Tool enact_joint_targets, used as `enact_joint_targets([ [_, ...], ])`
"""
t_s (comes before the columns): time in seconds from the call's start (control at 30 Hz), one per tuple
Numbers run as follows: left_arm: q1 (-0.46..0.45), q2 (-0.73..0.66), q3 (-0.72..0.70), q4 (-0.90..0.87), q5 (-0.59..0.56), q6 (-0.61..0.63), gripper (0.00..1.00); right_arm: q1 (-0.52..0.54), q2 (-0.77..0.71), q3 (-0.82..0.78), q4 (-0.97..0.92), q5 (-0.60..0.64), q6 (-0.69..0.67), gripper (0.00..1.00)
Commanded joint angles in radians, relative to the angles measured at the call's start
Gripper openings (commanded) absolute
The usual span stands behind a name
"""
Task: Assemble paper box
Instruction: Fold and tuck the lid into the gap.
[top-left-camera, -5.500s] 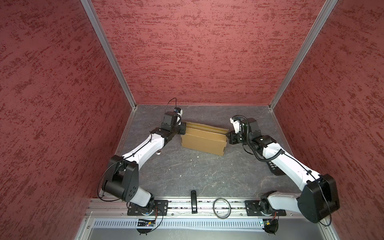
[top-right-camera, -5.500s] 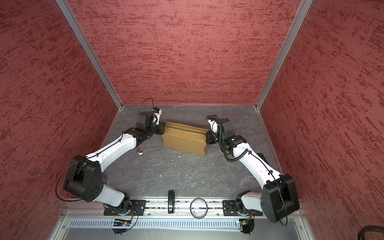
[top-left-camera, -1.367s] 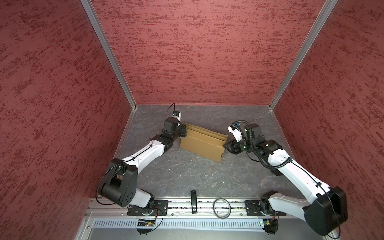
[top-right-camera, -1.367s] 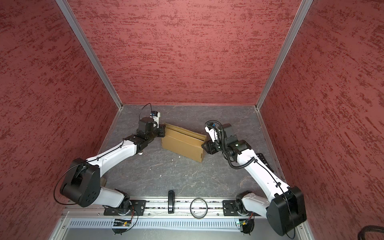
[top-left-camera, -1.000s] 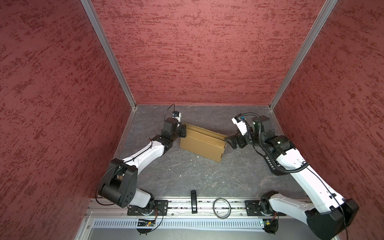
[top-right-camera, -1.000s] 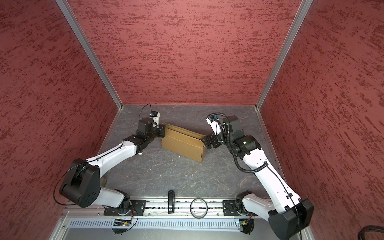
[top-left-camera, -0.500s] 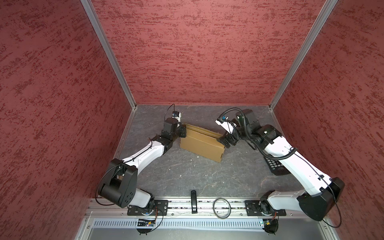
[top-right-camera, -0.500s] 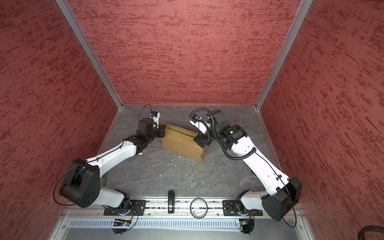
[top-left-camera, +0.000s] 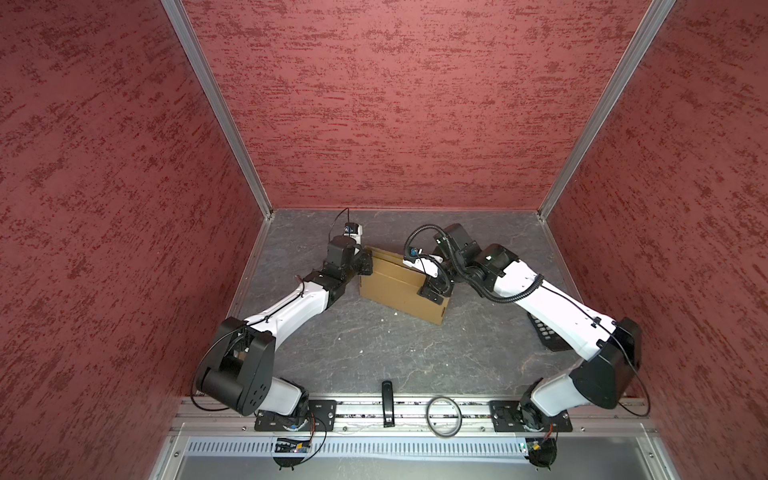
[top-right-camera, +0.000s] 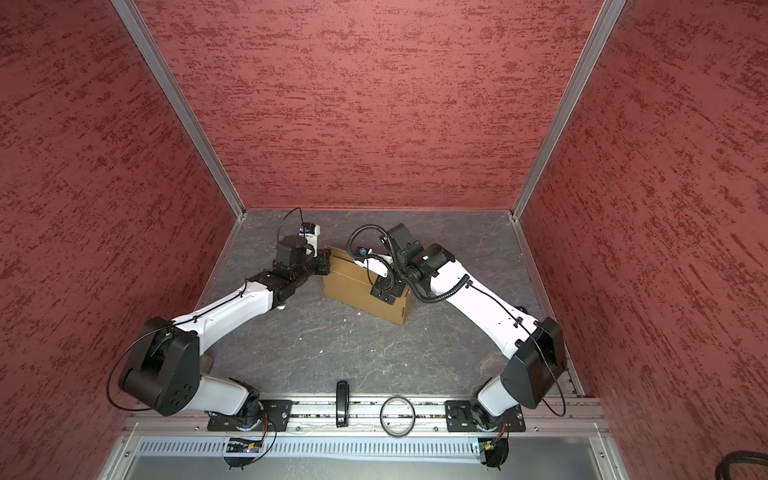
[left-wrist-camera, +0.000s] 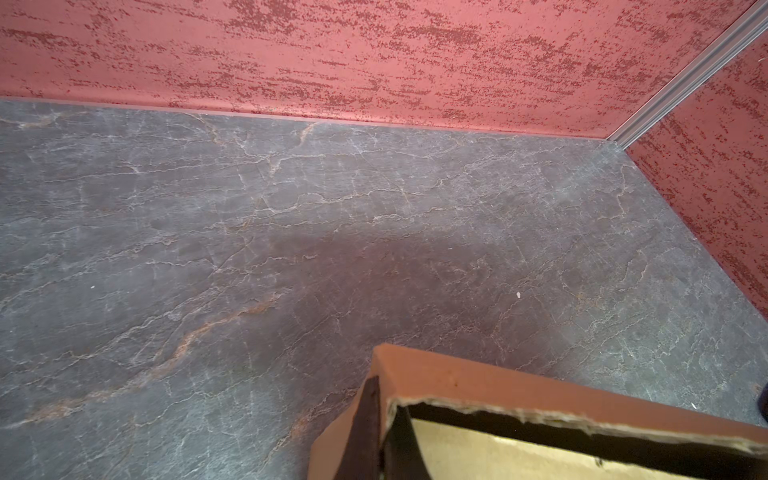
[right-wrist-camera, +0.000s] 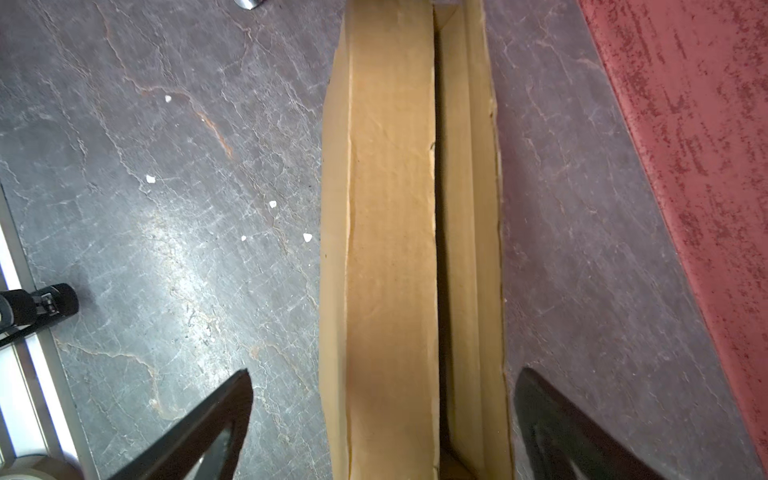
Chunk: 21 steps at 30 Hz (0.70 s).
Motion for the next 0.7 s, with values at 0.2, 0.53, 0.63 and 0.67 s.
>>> enact_joint_targets([
  [0.2, -0.004, 0.018, -0.045, -0.133, 0.014, 0.001, 0.0, 0.016, 0.017, 0.063, 0.006, 0.085, -0.094, 0.99],
  [0.53, -0.003, 0.013, -0.054, -0.134, 0.008, -0.002, 0.0, 0.016, 0.116, 0.142, -0.06, 0.037, -0.106, 0.99],
  [0.63, -0.004, 0.013, -0.056, -0.134, 0.009, -0.002, 0.0, 0.016, 0.136, 0.157, -0.068, 0.022, -0.107, 0.99],
  [0.67, -0.004, 0.012, -0.056, -0.133, 0.01, -0.002, 0.0, 0.016, 0.144, 0.164, -0.074, 0.021, -0.107, 0.99],
])
